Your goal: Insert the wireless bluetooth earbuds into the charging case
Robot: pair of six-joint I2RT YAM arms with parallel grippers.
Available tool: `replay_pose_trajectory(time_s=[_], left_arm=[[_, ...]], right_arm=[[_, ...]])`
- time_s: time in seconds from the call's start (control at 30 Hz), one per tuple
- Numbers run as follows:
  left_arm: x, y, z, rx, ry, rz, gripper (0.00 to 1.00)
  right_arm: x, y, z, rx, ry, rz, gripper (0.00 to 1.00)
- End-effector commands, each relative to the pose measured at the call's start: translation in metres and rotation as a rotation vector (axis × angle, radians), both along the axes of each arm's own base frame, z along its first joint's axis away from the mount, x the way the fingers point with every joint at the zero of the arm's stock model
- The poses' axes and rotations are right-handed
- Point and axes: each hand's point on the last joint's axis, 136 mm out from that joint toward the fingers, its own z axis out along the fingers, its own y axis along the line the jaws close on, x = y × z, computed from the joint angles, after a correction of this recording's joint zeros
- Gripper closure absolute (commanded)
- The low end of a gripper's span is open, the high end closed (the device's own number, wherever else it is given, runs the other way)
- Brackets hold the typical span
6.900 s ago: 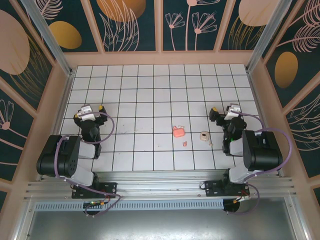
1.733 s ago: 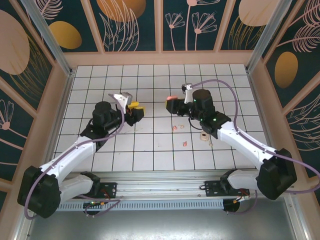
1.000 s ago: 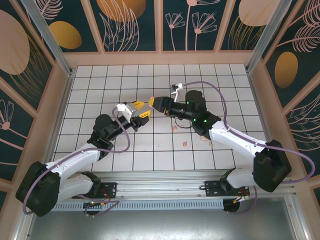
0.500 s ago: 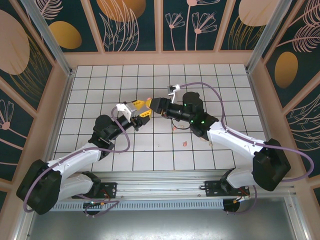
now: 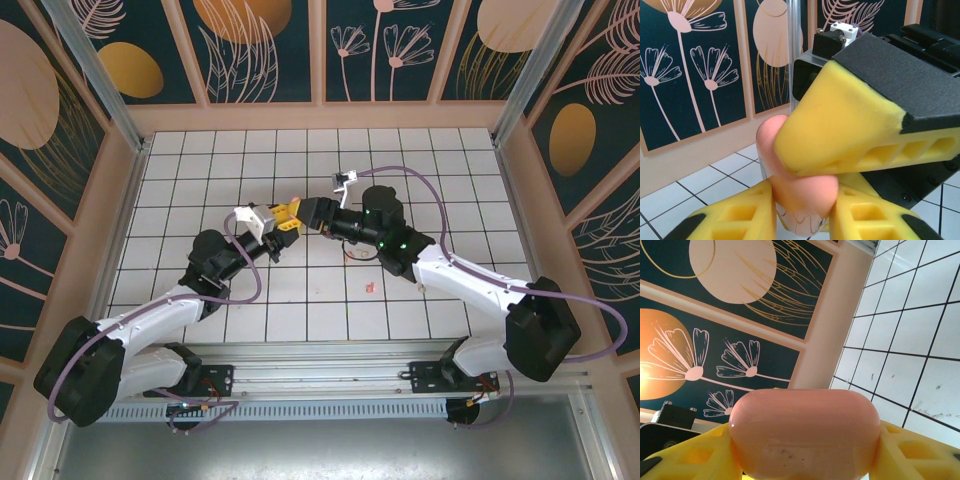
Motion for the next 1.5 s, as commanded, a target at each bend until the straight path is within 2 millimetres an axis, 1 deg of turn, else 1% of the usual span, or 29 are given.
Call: replay_pose_trajectory(time_s=[0.0, 0.07, 0.13, 0.2, 0.3, 0.4, 0.47, 0.57, 0.67, 0.7, 0.77, 0.8, 0.97, 1.1, 1.17, 1.27, 1.47], left_arm=[[-0.003, 0.0, 0.025, -0.041, -0.036, -0.007, 0.76], [-0.003, -0.002, 0.024, -0.035, -0.028, -0.016, 0.8], [-0.006, -0.004, 0.023, -0.034, -0.022, -0.039, 0.82], [-0.01, -0.007, 0.023, -0.035, -0.014, -0.069, 0.84], [-0.015, -0.01, 0.024, -0.036, -0.006, -0.106, 0.87], [-0.021, -0.013, 0.028, -0.039, -0.018, -0.144, 0.88], [-0.027, -0.016, 0.031, -0.04, -0.031, -0.181, 0.88], [-0.036, -0.02, 0.034, -0.04, -0.046, -0.244, 0.88], [-0.046, -0.023, 0.039, -0.047, -0.071, -0.3, 0.87], [-0.049, -0.024, 0.042, -0.053, -0.078, -0.321, 0.87], [-0.056, -0.026, 0.046, -0.061, -0.091, -0.363, 0.87], [-0.06, -0.026, 0.049, -0.067, -0.099, -0.384, 0.87], [-0.072, -0.028, 0.055, -0.065, -0.145, -0.453, 0.86], [-0.077, -0.029, 0.059, -0.063, -0.171, -0.474, 0.85], [-0.078, -0.03, 0.06, -0.061, -0.178, -0.489, 0.85], [-0.079, -0.031, 0.061, -0.06, -0.181, -0.504, 0.85], [-0.079, -0.033, 0.062, -0.057, -0.188, -0.514, 0.85]], right_arm=[[-0.005, 0.004, 0.025, 0.035, -0.072, 0.018, 0.47], [-0.005, -0.001, 0.026, 0.018, -0.101, 0.001, 0.39], [-0.003, -0.009, 0.027, -0.024, -0.151, -0.029, 0.31], [-0.002, -0.019, 0.031, -0.062, -0.213, -0.042, 0.25], [-0.003, -0.038, 0.04, -0.093, -0.318, -0.048, 0.21], [-0.007, -0.054, 0.049, -0.101, -0.413, -0.025, 0.19], [-0.007, -0.063, 0.05, -0.125, -0.463, -0.016, 0.19], [-0.013, -0.072, 0.053, -0.166, -0.581, 0.03, 0.23], [-0.026, -0.078, 0.059, -0.211, -0.756, 0.117, 0.26], [-0.03, -0.081, 0.059, -0.225, -0.807, 0.143, 0.29], [-0.045, -0.079, 0.063, -0.233, -0.929, 0.225, 0.35], [-0.045, -0.085, 0.063, -0.253, -0.984, 0.244, 0.37], [-0.067, -0.089, 0.062, -0.278, -1.2, 0.422, 0.41], [-0.069, -0.089, 0.062, -0.274, -1.244, 0.479, 0.43], [-0.072, -0.087, 0.058, -0.255, -1.279, 0.521, 0.45], [-0.08, -0.084, 0.056, -0.203, -1.34, 0.579, 0.46], [-0.072, -0.077, 0.054, -0.199, -1.324, 0.612, 0.47]])
